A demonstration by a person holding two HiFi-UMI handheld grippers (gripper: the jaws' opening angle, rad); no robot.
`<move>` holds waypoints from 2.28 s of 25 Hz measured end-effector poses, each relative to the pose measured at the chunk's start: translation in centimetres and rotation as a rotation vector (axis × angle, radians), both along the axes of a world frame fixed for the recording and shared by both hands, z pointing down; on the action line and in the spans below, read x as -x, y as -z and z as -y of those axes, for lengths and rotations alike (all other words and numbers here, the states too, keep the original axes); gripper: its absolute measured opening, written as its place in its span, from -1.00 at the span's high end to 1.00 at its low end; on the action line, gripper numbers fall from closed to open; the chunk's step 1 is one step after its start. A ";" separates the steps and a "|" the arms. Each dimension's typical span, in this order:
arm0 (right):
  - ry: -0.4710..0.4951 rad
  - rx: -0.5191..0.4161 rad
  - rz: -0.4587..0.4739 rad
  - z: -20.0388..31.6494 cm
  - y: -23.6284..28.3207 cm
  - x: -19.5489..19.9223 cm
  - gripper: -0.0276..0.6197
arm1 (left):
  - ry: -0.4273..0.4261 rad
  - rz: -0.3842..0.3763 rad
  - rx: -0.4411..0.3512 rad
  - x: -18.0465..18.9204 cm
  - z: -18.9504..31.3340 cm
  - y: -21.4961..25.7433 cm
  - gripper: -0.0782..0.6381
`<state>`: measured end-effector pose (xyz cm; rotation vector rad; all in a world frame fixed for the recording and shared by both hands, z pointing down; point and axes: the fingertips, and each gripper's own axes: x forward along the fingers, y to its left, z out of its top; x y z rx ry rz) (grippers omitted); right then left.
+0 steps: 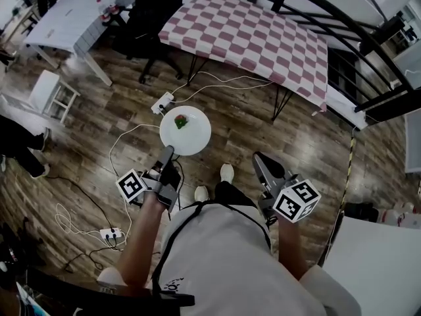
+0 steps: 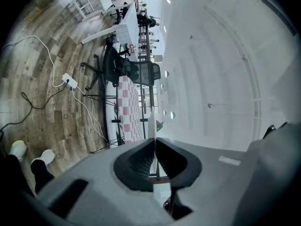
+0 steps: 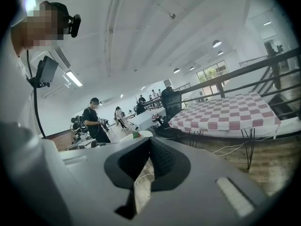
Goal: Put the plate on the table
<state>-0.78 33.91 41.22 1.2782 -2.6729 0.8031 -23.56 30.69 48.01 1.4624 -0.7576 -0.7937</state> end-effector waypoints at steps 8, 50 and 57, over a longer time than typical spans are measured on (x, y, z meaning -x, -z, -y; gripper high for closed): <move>0.000 -0.001 0.010 0.0 -0.4 0.3 0.89 | -0.009 0.007 0.001 -0.1 0.0 -0.2 0.73; 0.079 0.050 0.023 20.4 -0.4 -4.1 0.89 | 0.045 -0.005 0.028 -5.6 19.3 0.4 0.73; 0.090 0.043 0.032 24.5 -0.6 -8.8 0.89 | 0.051 0.008 0.017 -10.2 23.4 0.8 0.73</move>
